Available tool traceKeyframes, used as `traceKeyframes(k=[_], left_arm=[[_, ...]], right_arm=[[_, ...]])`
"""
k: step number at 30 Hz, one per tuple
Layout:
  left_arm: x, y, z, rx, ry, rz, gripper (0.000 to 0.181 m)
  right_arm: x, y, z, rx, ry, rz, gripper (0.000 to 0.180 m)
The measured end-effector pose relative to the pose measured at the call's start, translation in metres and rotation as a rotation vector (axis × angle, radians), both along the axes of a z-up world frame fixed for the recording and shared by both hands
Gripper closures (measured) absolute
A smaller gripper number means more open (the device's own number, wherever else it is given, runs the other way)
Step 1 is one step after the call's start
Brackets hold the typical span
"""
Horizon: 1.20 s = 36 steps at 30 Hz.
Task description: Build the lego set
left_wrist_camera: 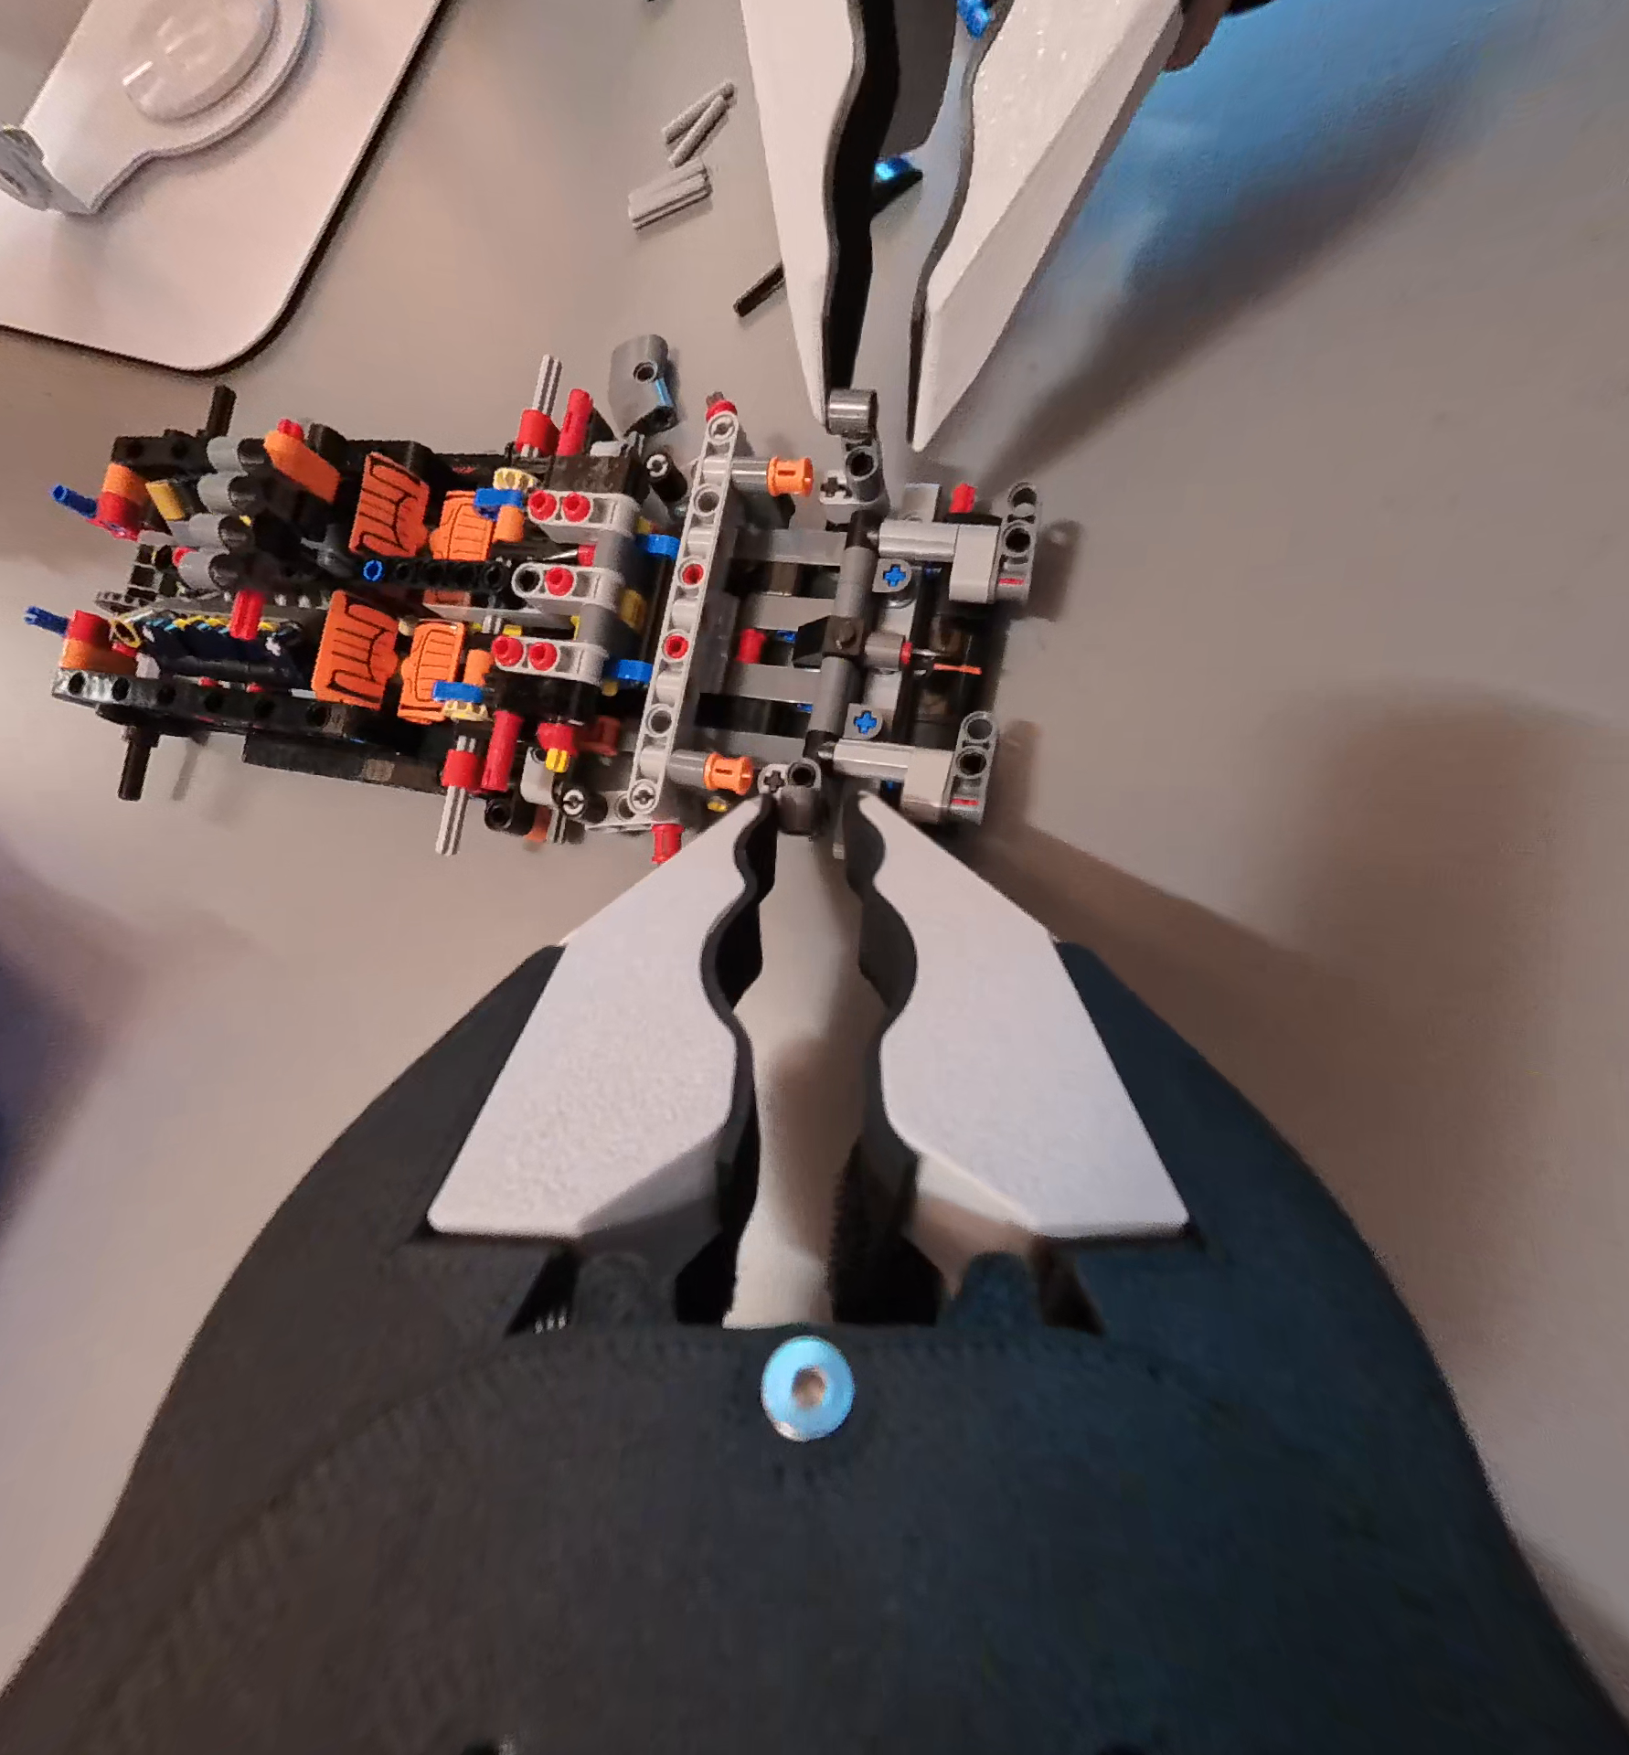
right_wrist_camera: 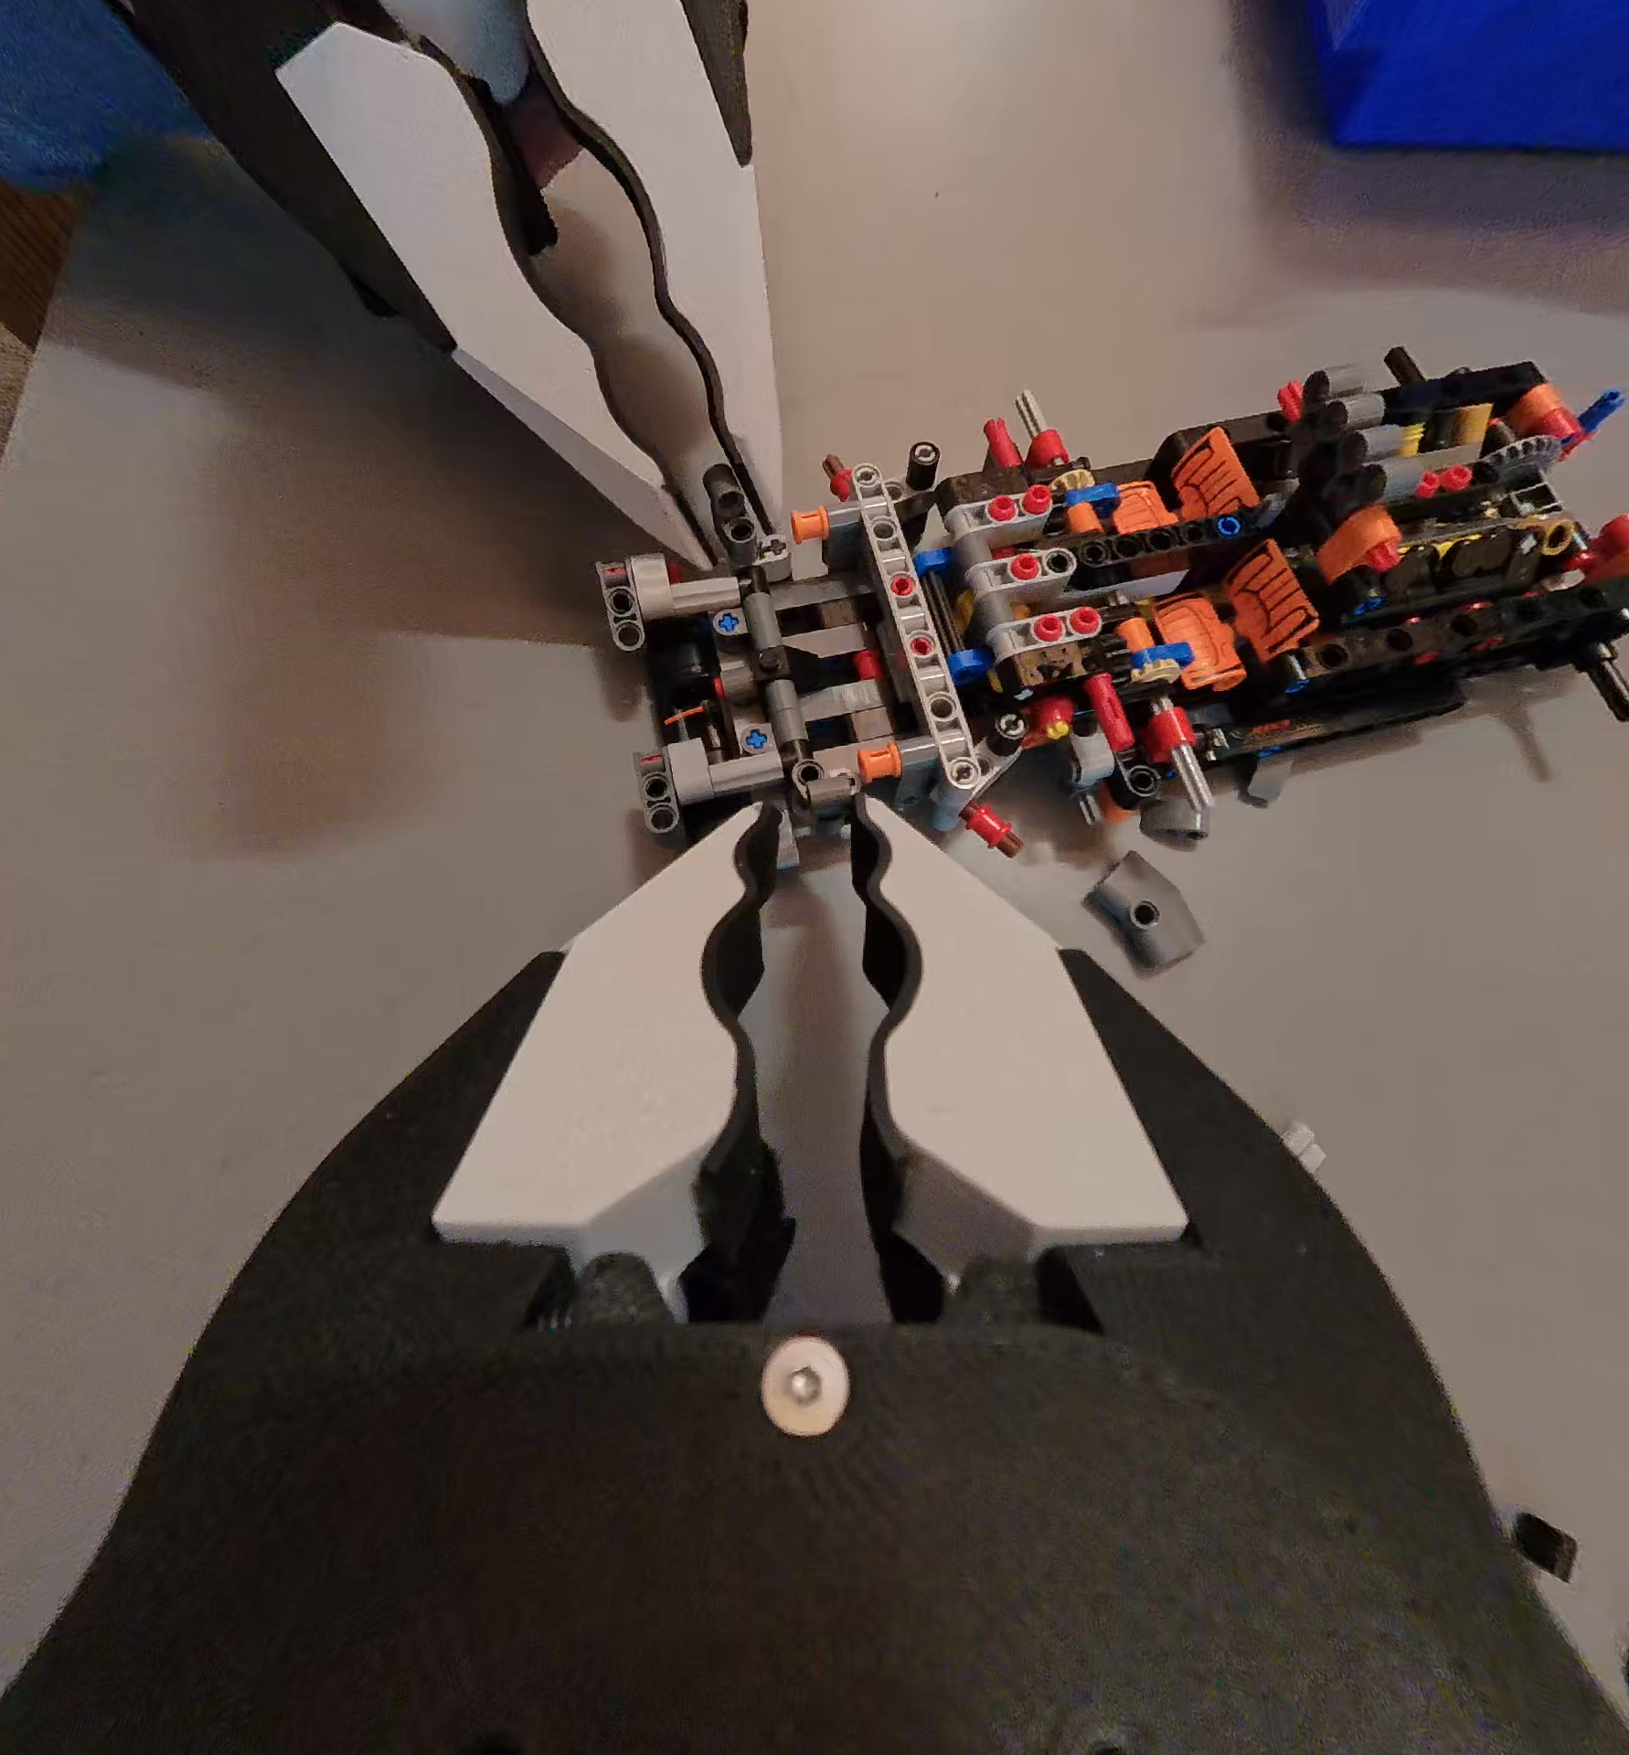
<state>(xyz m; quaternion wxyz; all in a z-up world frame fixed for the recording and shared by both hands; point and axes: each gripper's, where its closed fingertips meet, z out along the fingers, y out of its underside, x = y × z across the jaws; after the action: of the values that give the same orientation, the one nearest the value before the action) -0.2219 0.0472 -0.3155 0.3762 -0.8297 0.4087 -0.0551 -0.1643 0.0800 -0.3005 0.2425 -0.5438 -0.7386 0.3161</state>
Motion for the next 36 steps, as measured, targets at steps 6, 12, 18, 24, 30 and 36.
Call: traceKeyframes(k=[6, 12, 18, 24, 30, 36], left_arm=[[-0.003, 0.000, 0.004, 0.001, -0.013, 0.029, 0.169], [-0.003, -0.002, 0.007, 0.001, -0.040, 0.059, 0.170], [-0.002, 0.000, 0.005, -0.004, -0.029, 0.052, 0.171], [-0.005, 0.000, 0.003, -0.013, -0.035, 0.081, 0.171], [-0.009, -0.002, 0.011, -0.015, -0.089, 0.132, 0.167], [-0.007, -0.004, 0.010, -0.042, -0.097, 0.170, 0.174]], right_arm=[[-0.001, 0.001, 0.001, -0.004, 0.005, -0.020, 0.173], [-0.001, -0.001, 0.002, -0.017, 0.016, -0.019, 0.169], [-0.004, -0.001, -0.001, 0.004, 0.010, -0.011, 0.172], [-0.006, -0.002, -0.001, -0.002, 0.007, -0.005, 0.172], [-0.005, -0.002, 0.000, -0.003, 0.016, -0.006, 0.172], [-0.006, -0.002, 0.000, -0.018, 0.028, 0.005, 0.172]])
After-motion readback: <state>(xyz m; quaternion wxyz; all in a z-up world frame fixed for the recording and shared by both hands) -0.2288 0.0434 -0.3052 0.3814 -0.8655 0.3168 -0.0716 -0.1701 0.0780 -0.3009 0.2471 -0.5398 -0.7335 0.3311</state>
